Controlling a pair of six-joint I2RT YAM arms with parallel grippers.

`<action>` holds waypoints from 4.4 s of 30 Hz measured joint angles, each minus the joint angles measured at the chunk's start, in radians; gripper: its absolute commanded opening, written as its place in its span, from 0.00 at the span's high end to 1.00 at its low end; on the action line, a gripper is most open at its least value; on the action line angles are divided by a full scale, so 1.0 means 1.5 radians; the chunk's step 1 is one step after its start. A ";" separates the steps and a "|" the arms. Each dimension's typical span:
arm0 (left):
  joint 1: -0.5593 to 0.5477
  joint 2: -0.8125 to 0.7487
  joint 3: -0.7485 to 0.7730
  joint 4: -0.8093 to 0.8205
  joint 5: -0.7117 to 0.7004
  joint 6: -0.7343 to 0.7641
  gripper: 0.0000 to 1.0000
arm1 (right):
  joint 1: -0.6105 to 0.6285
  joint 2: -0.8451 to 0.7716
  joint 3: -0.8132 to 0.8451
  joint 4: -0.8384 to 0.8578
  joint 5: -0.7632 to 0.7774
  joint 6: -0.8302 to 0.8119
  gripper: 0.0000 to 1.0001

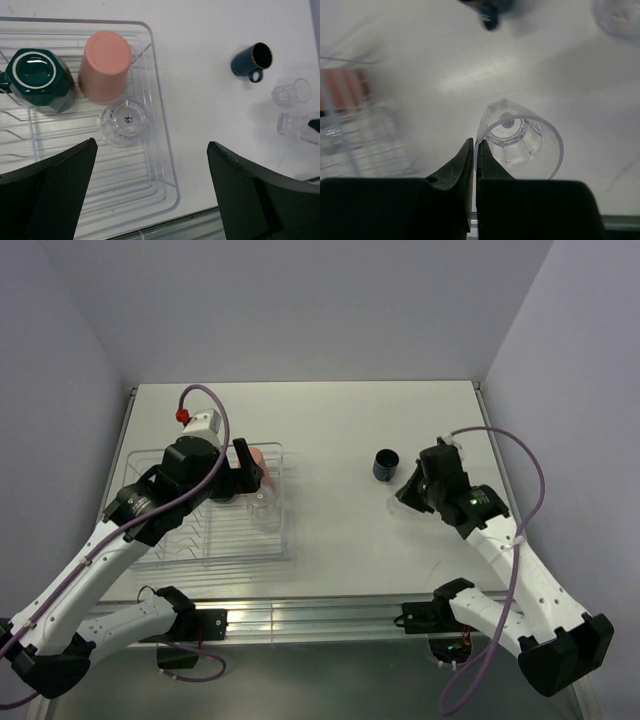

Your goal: Load the cups into the dish rack

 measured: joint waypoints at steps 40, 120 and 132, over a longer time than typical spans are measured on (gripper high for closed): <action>0.248 0.022 -0.109 0.522 0.693 -0.101 0.06 | 0.152 0.337 0.212 0.918 -0.598 0.412 1.00; 0.613 0.100 -0.008 -0.052 0.124 0.019 1.00 | 0.077 0.326 0.222 0.384 -0.297 0.017 0.44; 0.644 0.137 -0.063 0.008 0.114 0.007 1.00 | 0.077 0.320 0.212 0.354 -0.293 -0.002 0.45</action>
